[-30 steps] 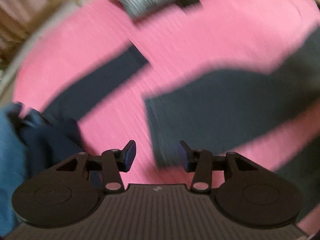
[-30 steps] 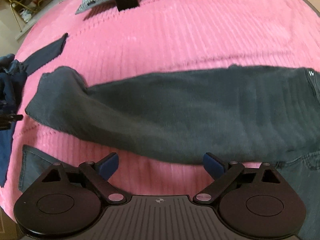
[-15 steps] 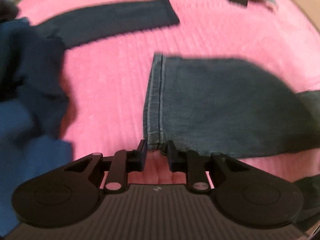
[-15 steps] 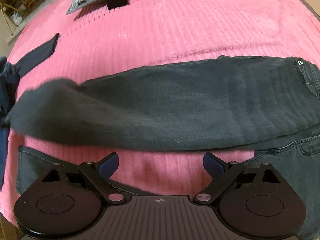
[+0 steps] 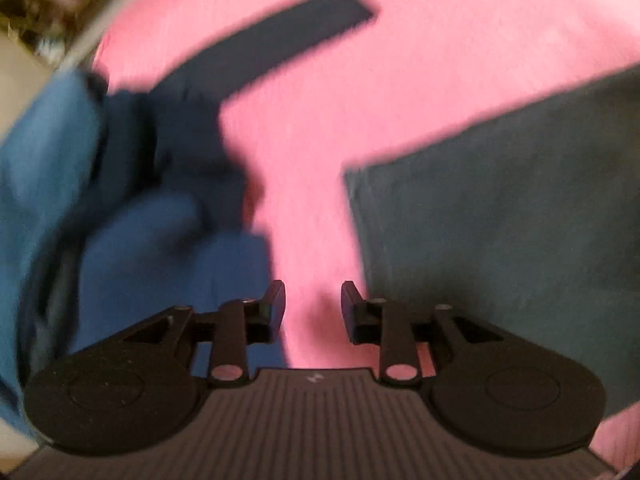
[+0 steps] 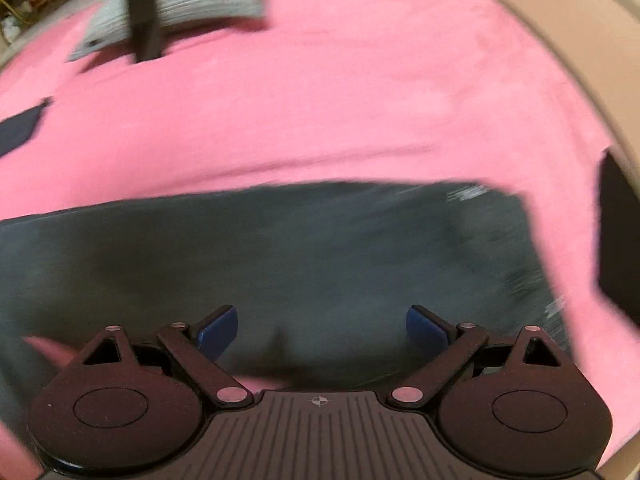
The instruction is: Fold clothes
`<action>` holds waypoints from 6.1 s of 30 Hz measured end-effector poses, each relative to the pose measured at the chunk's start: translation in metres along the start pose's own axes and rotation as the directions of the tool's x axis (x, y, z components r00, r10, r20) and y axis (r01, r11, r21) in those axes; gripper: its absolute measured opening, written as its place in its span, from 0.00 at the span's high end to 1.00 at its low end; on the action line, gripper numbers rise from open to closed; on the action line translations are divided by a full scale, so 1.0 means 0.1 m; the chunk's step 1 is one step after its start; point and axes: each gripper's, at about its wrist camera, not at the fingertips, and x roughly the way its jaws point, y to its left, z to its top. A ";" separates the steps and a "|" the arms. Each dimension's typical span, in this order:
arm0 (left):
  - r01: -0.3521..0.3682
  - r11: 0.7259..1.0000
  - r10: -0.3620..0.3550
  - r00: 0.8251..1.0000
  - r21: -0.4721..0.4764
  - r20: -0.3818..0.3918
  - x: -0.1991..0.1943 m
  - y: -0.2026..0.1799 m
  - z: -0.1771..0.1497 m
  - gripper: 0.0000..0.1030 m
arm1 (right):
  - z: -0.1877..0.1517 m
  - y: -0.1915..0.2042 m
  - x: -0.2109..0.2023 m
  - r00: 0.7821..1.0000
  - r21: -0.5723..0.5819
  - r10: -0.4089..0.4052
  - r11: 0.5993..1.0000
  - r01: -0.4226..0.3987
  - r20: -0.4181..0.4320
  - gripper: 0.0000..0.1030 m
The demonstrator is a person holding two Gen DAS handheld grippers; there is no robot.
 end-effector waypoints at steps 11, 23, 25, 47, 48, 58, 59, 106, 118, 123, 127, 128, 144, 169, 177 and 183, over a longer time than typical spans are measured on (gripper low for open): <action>0.243 0.917 -0.259 0.966 0.315 0.010 0.46 -1.71 1.17 0.61 | 0.58 -1.82 0.93 0.998 0.015 0.057 0.998 -0.057 0.005 0.26; 0.212 0.880 -0.203 0.977 0.426 -0.065 0.49 -1.96 1.29 1.00 | 0.61 -2.17 1.18 0.984 0.116 0.177 0.977 -0.179 0.027 0.81; 0.161 0.902 -0.178 0.984 0.402 0.006 0.35 -1.89 1.39 1.00 | 0.60 -2.15 1.14 0.987 0.120 0.156 0.980 -0.160 0.041 0.80; 0.038 0.961 -0.034 0.999 0.273 -0.020 0.41 -0.79 0.66 0.58 | 0.41 0.06 0.42 0.936 -0.322 0.348 0.894 -0.313 0.055 0.16; 0.043 0.960 -0.040 0.999 0.276 -0.019 0.47 -0.70 0.65 0.57 | 0.36 0.27 0.41 0.930 -0.340 0.365 0.880 -0.331 0.038 0.16; 0.300 0.877 -0.299 0.952 0.376 -0.064 1.02 -0.09 0.52 0.82 | -0.30 1.60 0.25 0.919 -0.337 0.386 0.858 -0.388 -0.076 0.16; 0.321 0.869 -0.319 0.945 0.376 -0.069 1.02 -0.05 0.52 0.92 | -0.35 1.68 0.22 0.919 -0.318 0.385 0.864 -0.390 -0.081 0.16; 0.160 0.987 -0.141 0.922 0.025 -0.361 -0.64 -1.10 -2.18 0.91 | -2.15 -0.56 -0.88 0.998 0.366 0.055 0.929 -0.057 0.018 0.16; 0.082 0.990 -0.028 0.912 0.114 -0.410 -0.77 -1.37 -2.01 0.85 | -2.30 -2.01 -0.19 0.993 0.609 -0.096 0.785 0.115 -0.063 0.16; 0.035 0.986 0.024 0.939 0.164 -0.342 -1.00 -1.52 -1.78 0.83 | -2.34 -2.17 -0.46 0.993 0.585 -0.113 0.807 0.080 0.019 0.16; 0.065 0.978 -0.014 0.969 0.199 -0.246 -1.14 -1.82 -1.44 0.79 | -2.04 -2.01 -0.74 0.979 0.395 -0.102 0.918 0.024 0.177 0.16; 0.089 0.975 -0.041 0.973 0.205 -0.227 -1.15 -1.94 -1.34 0.78 | -1.96 -2.04 -0.73 0.978 0.369 -0.071 0.930 -0.005 0.194 0.16; 0.394 0.735 -0.504 0.862 0.553 0.057 -1.26 -4.74 0.61 0.65 | -1.62 -2.71 0.16 0.955 0.206 0.292 0.933 -0.297 0.053 0.71; 0.437 0.524 -0.687 0.724 0.731 0.059 -0.95 -6.56 2.00 0.63 | -0.90 -2.96 -0.06 0.933 0.094 0.339 0.932 -0.351 0.116 0.51; 0.432 0.506 -0.667 0.745 0.746 0.021 -0.74 -7.05 2.20 0.88 | -0.56 -3.29 0.41 0.819 0.029 0.565 0.821 -0.570 0.102 0.51; 0.361 0.571 -0.655 0.742 0.737 0.144 -1.15 -6.77 1.85 0.94 | -0.36 -2.99 0.87 0.778 -0.087 0.629 0.775 -0.626 0.005 0.51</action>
